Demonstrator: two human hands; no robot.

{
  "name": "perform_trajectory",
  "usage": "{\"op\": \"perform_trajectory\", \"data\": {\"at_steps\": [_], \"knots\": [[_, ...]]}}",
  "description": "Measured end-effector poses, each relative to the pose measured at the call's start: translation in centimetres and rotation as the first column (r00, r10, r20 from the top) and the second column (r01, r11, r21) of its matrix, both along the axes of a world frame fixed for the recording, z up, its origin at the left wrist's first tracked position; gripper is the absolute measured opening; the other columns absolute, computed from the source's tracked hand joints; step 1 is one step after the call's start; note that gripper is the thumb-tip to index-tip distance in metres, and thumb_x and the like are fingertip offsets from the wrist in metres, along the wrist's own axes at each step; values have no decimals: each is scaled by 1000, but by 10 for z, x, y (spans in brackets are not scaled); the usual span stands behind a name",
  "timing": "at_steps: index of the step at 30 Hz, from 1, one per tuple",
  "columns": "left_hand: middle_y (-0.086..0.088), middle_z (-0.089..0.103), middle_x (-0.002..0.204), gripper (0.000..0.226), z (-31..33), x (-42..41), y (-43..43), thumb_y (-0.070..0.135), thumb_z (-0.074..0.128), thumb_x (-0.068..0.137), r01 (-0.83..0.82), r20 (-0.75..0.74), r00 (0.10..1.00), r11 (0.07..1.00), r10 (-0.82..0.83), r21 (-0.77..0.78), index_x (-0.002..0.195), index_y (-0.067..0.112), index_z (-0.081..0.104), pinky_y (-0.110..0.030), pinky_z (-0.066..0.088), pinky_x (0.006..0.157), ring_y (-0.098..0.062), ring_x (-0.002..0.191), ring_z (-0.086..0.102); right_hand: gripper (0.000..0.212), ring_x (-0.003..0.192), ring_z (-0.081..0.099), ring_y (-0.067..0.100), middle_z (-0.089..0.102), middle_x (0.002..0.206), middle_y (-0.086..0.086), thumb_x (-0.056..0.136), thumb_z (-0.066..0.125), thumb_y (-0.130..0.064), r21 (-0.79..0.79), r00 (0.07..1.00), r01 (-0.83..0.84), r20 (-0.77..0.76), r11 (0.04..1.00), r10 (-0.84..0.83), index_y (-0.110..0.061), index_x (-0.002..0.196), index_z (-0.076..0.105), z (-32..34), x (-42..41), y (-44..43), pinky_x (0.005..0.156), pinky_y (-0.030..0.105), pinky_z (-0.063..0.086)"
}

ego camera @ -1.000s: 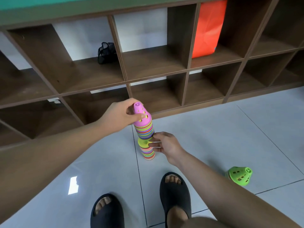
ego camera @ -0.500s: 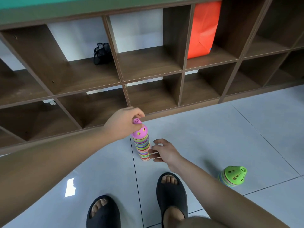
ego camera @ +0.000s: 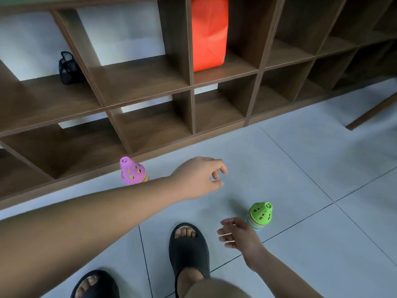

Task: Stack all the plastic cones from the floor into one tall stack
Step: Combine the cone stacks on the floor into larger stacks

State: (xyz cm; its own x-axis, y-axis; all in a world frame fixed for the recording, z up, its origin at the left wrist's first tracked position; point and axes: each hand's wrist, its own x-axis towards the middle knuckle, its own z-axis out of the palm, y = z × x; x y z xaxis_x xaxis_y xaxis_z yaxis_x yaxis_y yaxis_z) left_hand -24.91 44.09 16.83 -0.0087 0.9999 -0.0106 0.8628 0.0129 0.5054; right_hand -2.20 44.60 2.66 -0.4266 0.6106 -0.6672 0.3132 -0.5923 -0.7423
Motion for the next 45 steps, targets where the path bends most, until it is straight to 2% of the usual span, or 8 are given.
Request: {"op": "perform_trajectory", "data": {"at_steps": [6, 13, 22, 26, 30, 36, 42, 45], "knots": [[14, 64, 108, 33, -41, 80, 48, 36, 76, 90, 61, 133, 990, 997, -54, -43, 121, 36, 65, -35, 56, 87, -9, 86, 58, 18, 73, 71, 23, 80, 96, 16, 101, 60, -13, -35, 988, 74, 136, 997, -69, -5, 113, 70, -29, 74, 9, 65, 30, 50], [9, 56, 137, 41, -93, 140, 62, 31, 68, 95, 226, 78, 974, 957, -215, -183, 135, 38, 63, -36, 47, 104, -20, 127, 51, 17, 75, 74, 24, 78, 104, 20, 100, 63, -15, -17, 959, 198, 212, 980, -190, -4, 111, 71, -54, 110, 26, 68, 33, 52], [7, 62, 121, 22, -114, 111, 54, 25, 65, 98, 57, 40, 998, 989, -52, -135, 118, 33, 69, -32, 49, 89, -23, 111, 62, 32, 84, 74, 33, 68, 99, 12, 99, 59, -1, -76, 929, 311, 236, 947, -286, -12, 129, 56, -75, 92, 46, 70, 36, 55], [7, 63, 119, 25, -127, 84, 39, 27, 69, 96, -42, 48, 998, 987, 51, -157, 120, 32, 68, -29, 47, 84, -24, 107, 64, 36, 102, 76, 35, 71, 115, 13, 98, 61, -6, -104, 941, 308, 183, 946, -286, -13, 133, 57, -75, 77, 48, 75, 38, 60], [5, 65, 118, 29, -132, 71, 28, 23, 73, 93, -104, 106, 987, 979, 124, -176, 121, 30, 71, -26, 45, 84, -19, 107, 63, 33, 99, 78, 34, 73, 119, 15, 97, 62, -3, -91, 938, 325, 159, 941, -309, -12, 129, 60, -70, 66, 51, 75, 37, 60], [7, 67, 109, 30, -97, 47, 21, 22, 76, 84, -129, 102, 984, 981, 144, -145, 113, 31, 73, -25, 47, 86, -15, 101, 64, 25, 94, 79, 31, 78, 105, 13, 91, 64, -2, -98, 953, 286, 132, 953, -272, -5, 115, 70, -46, 46, 54, 74, 35, 60], [8, 68, 107, 29, -3, 0, 6, 21, 80, 85, -176, 61, 982, 984, 178, -39, 112, 29, 72, -23, 45, 80, -11, 93, 62, 21, 92, 76, 27, 76, 101, 9, 91, 65, -5, -67, 984, 177, -9, 982, -178, -6, 111, 72, 15, -10, 54, 72, 33, 59], [16, 69, 97, 30, 51, -27, -11, 26, 82, 86, -234, 39, 972, 972, 233, 18, 113, 31, 72, -19, 43, 71, -1, 79, 59, 18, 87, 75, 25, 75, 94, 8, 89, 66, -5, -46, 990, 106, -88, 993, -110, -6, 106, 72, 55, -49, 50, 70, 32, 56]]}}
